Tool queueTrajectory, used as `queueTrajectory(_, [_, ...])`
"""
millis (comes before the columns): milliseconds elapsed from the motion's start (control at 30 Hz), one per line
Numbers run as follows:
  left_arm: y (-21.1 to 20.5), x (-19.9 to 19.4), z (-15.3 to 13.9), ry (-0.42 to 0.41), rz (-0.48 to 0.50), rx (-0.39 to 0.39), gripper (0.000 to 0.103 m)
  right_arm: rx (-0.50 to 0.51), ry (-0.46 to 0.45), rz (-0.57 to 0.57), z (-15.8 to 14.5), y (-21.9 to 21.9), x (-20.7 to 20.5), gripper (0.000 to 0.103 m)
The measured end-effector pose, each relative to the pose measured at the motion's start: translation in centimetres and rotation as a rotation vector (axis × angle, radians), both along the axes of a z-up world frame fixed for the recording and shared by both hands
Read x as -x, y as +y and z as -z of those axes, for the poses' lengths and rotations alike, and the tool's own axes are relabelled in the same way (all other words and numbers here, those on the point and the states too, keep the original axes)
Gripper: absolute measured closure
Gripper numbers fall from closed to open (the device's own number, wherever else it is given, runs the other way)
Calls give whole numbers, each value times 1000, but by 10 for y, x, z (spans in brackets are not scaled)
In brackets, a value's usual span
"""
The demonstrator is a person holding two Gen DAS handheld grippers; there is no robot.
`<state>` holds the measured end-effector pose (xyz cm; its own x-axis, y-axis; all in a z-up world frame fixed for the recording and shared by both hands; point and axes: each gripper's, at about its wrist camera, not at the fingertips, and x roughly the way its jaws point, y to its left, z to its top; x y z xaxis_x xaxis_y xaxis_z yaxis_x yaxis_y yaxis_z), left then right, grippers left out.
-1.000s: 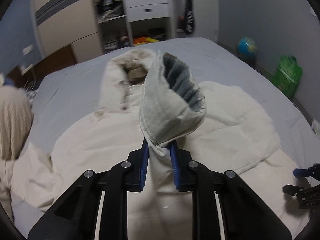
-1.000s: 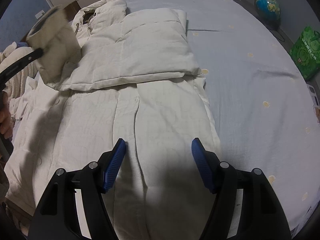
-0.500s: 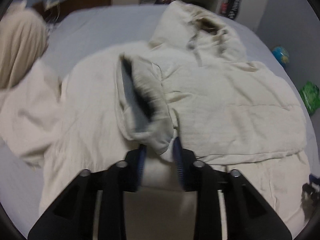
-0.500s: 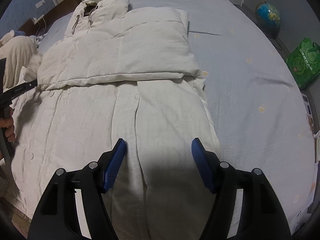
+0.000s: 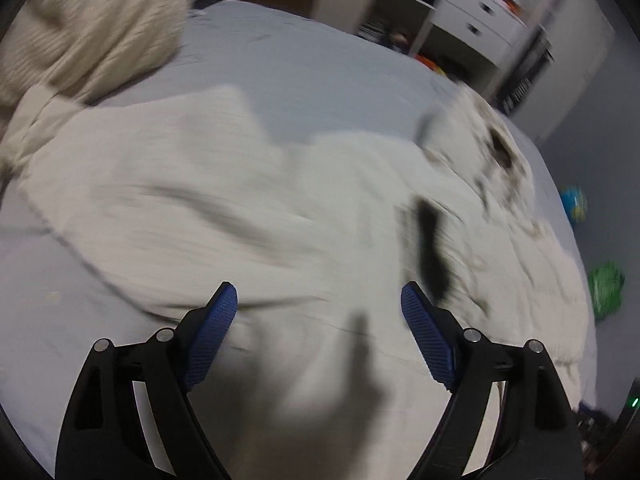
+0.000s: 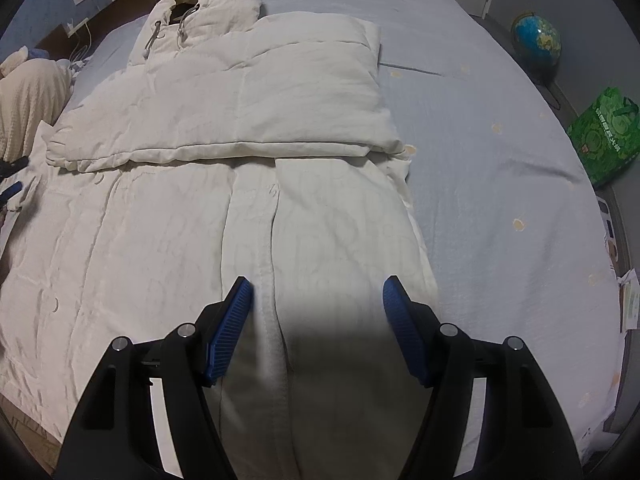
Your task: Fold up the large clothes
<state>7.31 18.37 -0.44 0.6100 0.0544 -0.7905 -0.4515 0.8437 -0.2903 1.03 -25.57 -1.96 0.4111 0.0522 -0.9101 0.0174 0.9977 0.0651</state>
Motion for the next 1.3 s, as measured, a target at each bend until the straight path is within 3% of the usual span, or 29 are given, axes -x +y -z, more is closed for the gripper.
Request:
queueTrajectory(333, [120, 56, 9, 7, -270, 99, 22, 37, 11, -11, 1, 5, -2, 38])
queueTrajectory(467, [157, 75, 26, -20, -353, 225, 23, 62, 20, -18, 3, 9, -3, 37])
queueTrajectory(533, [169, 78, 32, -38, -368, 289, 25, 72, 24, -22, 4, 10, -3, 37])
queueTrajectory(700, [188, 75, 49, -47, -375, 358, 26, 97, 32, -30, 5, 13, -5, 37])
queueTrajectory(1033, [223, 68, 58, -172, -453, 441, 26, 127, 43, -41, 7, 18, -8, 36])
queueTrajectory(1067, [224, 67, 57, -170, -458, 436, 29, 128, 44, -42, 7, 19, -8, 36])
queueTrajectory(1133, [226, 66, 57, -144, -474, 404, 49, 126, 46, -42, 8, 18, -9, 36])
queueTrajectory(1167, [228, 68, 57, -120, -487, 387, 79, 124, 46, -41, 8, 18, -10, 36])
queueTrajectory(1233, [230, 74, 56, -139, -492, 411, 90, 122, 47, -41, 8, 19, -10, 36])
queueTrajectory(1300, [223, 77, 43, -169, -475, 372, 97, 117, 46, -40, 8, 19, -11, 36])
